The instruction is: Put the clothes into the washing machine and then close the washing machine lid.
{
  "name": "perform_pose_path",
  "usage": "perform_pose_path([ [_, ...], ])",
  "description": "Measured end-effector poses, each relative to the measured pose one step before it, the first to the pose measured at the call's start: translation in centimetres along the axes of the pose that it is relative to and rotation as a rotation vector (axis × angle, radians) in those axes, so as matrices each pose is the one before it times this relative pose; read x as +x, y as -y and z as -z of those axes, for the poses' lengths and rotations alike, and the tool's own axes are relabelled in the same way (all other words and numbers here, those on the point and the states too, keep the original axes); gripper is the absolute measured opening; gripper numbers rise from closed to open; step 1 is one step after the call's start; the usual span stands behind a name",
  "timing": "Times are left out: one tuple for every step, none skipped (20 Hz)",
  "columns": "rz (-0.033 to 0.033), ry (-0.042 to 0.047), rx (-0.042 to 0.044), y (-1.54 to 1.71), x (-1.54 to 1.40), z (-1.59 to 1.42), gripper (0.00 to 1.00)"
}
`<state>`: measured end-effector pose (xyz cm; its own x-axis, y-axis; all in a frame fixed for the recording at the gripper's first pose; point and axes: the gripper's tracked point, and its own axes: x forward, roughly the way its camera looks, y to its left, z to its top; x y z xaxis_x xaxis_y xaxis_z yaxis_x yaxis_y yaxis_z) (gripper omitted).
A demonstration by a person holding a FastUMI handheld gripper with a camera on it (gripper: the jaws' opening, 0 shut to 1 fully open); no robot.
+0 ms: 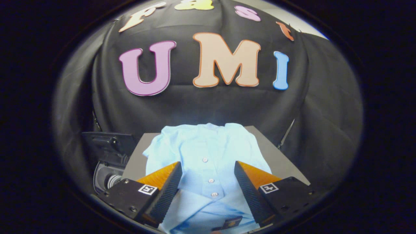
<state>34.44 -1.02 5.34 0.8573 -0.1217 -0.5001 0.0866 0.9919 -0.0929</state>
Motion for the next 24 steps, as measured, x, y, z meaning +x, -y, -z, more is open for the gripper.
perform_pose_path([
  [0.00399,-0.01645,0.02627,-0.264,0.365,-0.304,0.99],
  [-0.00176,-0.02735,0.01903,-0.093,0.573,-0.019,0.99],
  [0.00371,-0.04103,0.01535,0.416,0.542,0.258,0.98],
  [0.01916,-0.05554,0.00516,0.501,0.688,0.793,0.98],
  [0.00788,-0.07181,-0.01388,-0.294,0.062,0.908,0.98],
  [0.01072,0.0434,-0.02367,0.154,0.319,-1.041,0.98],
  [0.01116,-0.03303,-0.00774,-0.252,0.659,0.481,0.97],
  [0.00932,-0.01717,-0.00121,0.053,-0.115,0.233,0.96],
  [-0.00217,0.03419,-0.01312,0.044,0.282,-0.83,0.87],
  [0.00027,-0.02249,0.00316,0.072,0.19,0.312,0.78],
  [0.0088,0.02768,0.01601,-0.011,-0.128,-0.501,0.7],
  [-0.01554,0.03297,-0.01053,-0.657,0.499,-0.507,0.61],
  [-0.00048,-0.008,-0.02483,-0.306,-0.057,0.714,0.47],
  [-0.00513,0.03267,-0.02512,-0.048,-0.049,-0.188,0.34],
  [0.00215,0.02628,-0.00094,0.005,-0.089,-0.235,0.2],
  [-0.00632,0.00825,0.00808,-0.105,-0.326,-0.123,0.15],
  [-0.00664,0.01248,0.01576,-0.134,-0.089,0.117,0.13],
  [-0.0193,-0.00038,0.00544,-0.369,-0.454,0.218,0.09],
  [-0.01459,0.00789,0.00419,-0.204,-0.662,0.163,0.04],
  [0.00004,0.03294,0.00261,-0.158,-0.568,-0.256,0.02],
  [0.00408,0.03266,-0.00092,0.064,-0.535,-0.234,0.01],
  [0.00053,0.01947,0.0043,-0.091,-0.646,-0.424,0.01],
  [-0.01509,0.01076,0.00265,-0.739,-0.663,-0.307,0.01],
  [-0.0065,0.01826,-0.0072,-0.665,-0.647,-0.643,0.01],
])
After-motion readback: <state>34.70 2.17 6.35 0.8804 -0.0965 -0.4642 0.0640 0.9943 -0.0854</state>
